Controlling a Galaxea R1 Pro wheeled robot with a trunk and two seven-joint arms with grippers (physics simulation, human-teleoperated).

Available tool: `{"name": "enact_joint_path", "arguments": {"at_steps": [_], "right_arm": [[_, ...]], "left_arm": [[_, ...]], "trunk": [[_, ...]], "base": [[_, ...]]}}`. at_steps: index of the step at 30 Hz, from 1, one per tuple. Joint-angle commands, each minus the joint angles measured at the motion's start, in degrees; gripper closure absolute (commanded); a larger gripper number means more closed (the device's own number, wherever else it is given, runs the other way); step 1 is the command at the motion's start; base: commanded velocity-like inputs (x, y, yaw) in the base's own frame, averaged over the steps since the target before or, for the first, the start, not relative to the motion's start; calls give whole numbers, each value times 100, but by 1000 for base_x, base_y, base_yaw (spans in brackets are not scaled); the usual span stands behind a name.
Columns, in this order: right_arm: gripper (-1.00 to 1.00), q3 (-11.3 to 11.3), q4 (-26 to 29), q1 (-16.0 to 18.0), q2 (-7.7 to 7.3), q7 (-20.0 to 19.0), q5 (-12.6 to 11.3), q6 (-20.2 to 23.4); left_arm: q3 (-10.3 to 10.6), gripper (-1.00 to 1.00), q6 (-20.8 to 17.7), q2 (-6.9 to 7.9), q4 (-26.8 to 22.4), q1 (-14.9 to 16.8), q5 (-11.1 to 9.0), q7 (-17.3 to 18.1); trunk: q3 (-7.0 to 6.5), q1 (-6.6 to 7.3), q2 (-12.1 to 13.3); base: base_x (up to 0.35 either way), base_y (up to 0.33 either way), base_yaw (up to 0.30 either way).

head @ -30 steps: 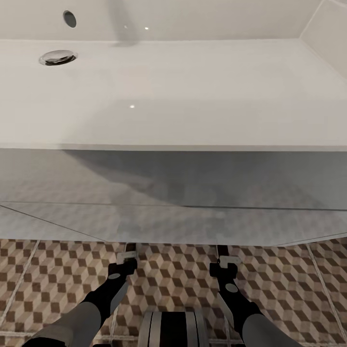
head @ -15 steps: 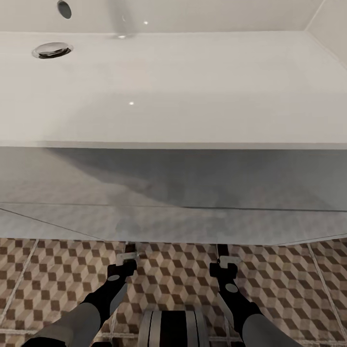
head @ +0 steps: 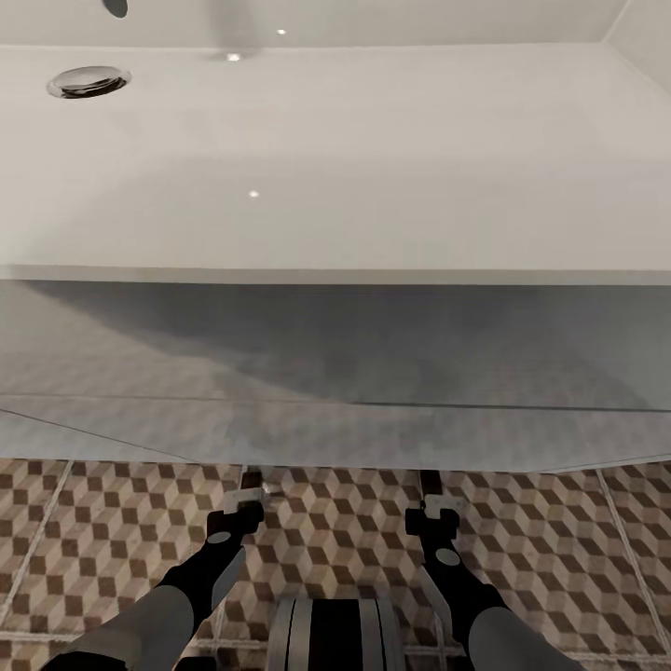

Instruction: Take the four mousetraps from the cabinet in the bathroom and place them on the bathroom floor. Make sure all four end up on the same floor surface, and ensure that at least two of them are either under or directly next to the same bathroom sink.

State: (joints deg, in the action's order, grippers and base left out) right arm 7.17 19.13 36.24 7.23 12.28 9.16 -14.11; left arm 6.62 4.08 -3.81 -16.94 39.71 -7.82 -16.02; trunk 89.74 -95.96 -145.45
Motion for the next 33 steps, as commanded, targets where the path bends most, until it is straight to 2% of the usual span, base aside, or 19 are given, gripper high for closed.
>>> {"name": "enact_joint_path", "arguments": {"at_steps": [1,7,13,15,22,33], "right_arm": [[100,48,-5,4,6,-7,51,-21],[100,48,-8,3,9,-7,51,-21],[100,41,-6,2,20,-7,78,-85],[100,41,-6,3,22,-7,79,-193],[100,47,-19,5,18,-7,49,-389],[100,48,-31,5,15,-7,48,-374]], "left_arm": [[51,100,25,3,4,3,-58,-33],[69,100,97,8,5,3,-30,-30],[70,100,935,14,169,4,-50,-32],[71,100,1076,13,291,3,-52,-32],[71,100,1192,12,457,5,-59,-33],[68,100,1191,4,487,4,-62,-34]], "trunk": [[3,1,-1],[3,1,-1],[3,1,-1],[3,1,-1],[3,1,-1],[3,1,-1]], "base": [[0,0,0],[0,0,0],[0,0,0],[0,0,0],[0,0,0],[0,0,0]]}}
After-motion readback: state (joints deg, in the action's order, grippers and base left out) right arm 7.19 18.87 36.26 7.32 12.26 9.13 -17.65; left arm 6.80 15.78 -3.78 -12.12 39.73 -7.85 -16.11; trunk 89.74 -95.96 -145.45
